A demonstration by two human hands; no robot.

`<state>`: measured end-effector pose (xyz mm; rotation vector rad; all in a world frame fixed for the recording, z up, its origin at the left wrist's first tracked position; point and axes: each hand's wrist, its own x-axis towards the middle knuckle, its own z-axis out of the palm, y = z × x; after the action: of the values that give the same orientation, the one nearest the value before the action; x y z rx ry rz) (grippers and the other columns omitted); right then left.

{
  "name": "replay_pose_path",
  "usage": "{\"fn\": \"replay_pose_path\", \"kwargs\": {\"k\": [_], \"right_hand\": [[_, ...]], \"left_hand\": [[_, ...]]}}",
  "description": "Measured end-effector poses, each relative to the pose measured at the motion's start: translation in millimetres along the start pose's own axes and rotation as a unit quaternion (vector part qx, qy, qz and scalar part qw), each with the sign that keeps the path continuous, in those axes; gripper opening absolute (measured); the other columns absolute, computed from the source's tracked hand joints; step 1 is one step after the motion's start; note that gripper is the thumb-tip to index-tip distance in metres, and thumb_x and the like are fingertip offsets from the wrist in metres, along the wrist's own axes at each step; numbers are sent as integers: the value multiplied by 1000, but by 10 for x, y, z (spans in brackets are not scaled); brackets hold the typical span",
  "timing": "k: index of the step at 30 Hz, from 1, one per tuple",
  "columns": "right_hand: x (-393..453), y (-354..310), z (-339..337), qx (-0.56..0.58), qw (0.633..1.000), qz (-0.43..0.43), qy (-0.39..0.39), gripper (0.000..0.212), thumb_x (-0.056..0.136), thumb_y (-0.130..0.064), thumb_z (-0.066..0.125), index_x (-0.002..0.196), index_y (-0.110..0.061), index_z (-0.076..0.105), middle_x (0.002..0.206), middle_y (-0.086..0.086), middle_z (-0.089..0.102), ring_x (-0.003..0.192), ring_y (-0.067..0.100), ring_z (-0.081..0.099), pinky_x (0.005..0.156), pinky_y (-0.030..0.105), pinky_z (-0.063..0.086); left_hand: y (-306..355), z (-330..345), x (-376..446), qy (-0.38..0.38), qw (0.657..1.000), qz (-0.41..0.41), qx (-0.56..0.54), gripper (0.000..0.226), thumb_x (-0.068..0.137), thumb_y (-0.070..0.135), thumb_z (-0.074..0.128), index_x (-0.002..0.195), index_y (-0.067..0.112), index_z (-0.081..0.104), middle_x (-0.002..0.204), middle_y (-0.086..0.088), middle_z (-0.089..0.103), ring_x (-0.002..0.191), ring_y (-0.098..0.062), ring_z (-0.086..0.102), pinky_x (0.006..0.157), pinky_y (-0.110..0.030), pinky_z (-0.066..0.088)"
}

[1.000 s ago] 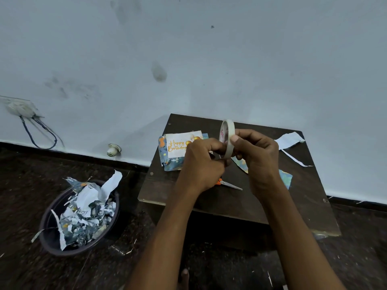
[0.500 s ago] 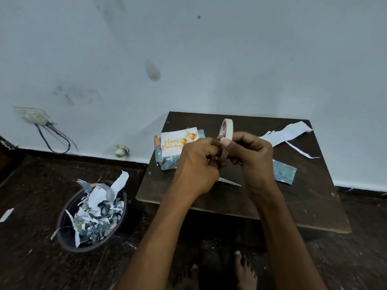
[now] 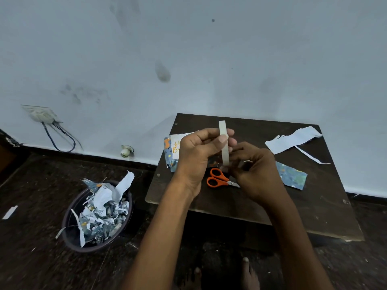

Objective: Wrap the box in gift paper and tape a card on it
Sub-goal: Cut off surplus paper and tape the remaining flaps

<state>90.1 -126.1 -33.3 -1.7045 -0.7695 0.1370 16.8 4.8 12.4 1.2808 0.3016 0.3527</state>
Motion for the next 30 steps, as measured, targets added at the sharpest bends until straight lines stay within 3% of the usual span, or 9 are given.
{"fn": "replay_pose_path", "kwargs": {"k": [2, 5, 8, 11, 13, 18, 23, 27, 30], "right_hand": [[-13, -54, -41, 27, 999, -1, 21, 20, 71, -3, 74, 77, -23, 74, 84, -9, 69, 76, 11, 64, 62, 23, 48], [-12, -144, -89, 143, 987, 37, 60, 28, 72, -4, 60, 93, -14, 76, 88, -2, 74, 75, 11, 61, 57, 24, 44], [4, -208, -70, 240, 966, 74, 62, 27, 82, -9, 59, 105, -5, 73, 91, 5, 76, 70, 11, 61, 54, 24, 43], [9, -208, -10, 235, 965, 82, 83, 18, 81, -11, 64, 94, -7, 76, 78, 9, 72, 59, 13, 54, 53, 25, 42], [7, -207, -9, 232, 963, 88, 105, 11, 78, -11, 67, 84, -9, 77, 71, 11, 69, 56, 14, 53, 52, 26, 41], [6, -259, -35, 252, 953, 117, 118, 11, 76, -13, 65, 72, -6, 73, 65, 1, 70, 55, 17, 53, 50, 24, 40], [9, -269, -16, 277, 935, 172, 140, 15, 72, -19, 64, 68, -11, 76, 68, 9, 68, 62, 27, 48, 51, 29, 34], [19, -285, -7, 295, 925, 191, 145, 20, 71, -21, 60, 64, -17, 78, 71, 9, 69, 70, 25, 53, 54, 29, 35], [30, -284, -28, 294, 933, 180, 108, 19, 75, -20, 61, 71, -17, 79, 76, 12, 71, 69, 25, 51, 51, 25, 36]], "left_hand": [[0, -10, 1, -7, 999, 17, 27, 17, 94, -2, 60, 103, 3, 73, 81, -6, 75, 79, -17, 71, 73, -29, 59], [12, -26, 7, -13, 996, 38, 81, 21, 90, -7, 64, 100, 7, 76, 82, -4, 77, 84, -16, 73, 78, -26, 59], [3, -24, 1, -29, 985, 57, 159, 25, 84, -6, 72, 98, 13, 79, 91, -2, 79, 91, -14, 74, 81, -25, 58], [-21, -29, -5, -58, 971, 77, 219, 30, 82, -6, 75, 95, 21, 80, 87, 5, 79, 85, -5, 73, 79, -20, 56], [-38, -52, 10, -59, 964, 68, 249, 27, 81, -7, 76, 96, 15, 81, 87, 7, 78, 86, -2, 73, 80, -19, 55], [-55, -77, 31, -63, 947, 45, 313, 28, 79, -3, 80, 101, 14, 81, 97, 1, 79, 97, -9, 73, 94, -32, 58], [-31, -35, -3, -99, 923, 51, 369, 30, 80, -7, 77, 99, 15, 82, 93, 3, 79, 87, -4, 72, 80, -15, 56], [-45, -29, -30, -115, 911, 54, 392, 30, 80, -8, 76, 95, 17, 83, 90, 11, 78, 86, -3, 72, 83, -24, 60], [-59, -74, -1, -81, 909, 55, 404, 27, 78, -4, 79, 92, 18, 82, 93, 5, 77, 88, -11, 71, 83, -35, 61]]}}
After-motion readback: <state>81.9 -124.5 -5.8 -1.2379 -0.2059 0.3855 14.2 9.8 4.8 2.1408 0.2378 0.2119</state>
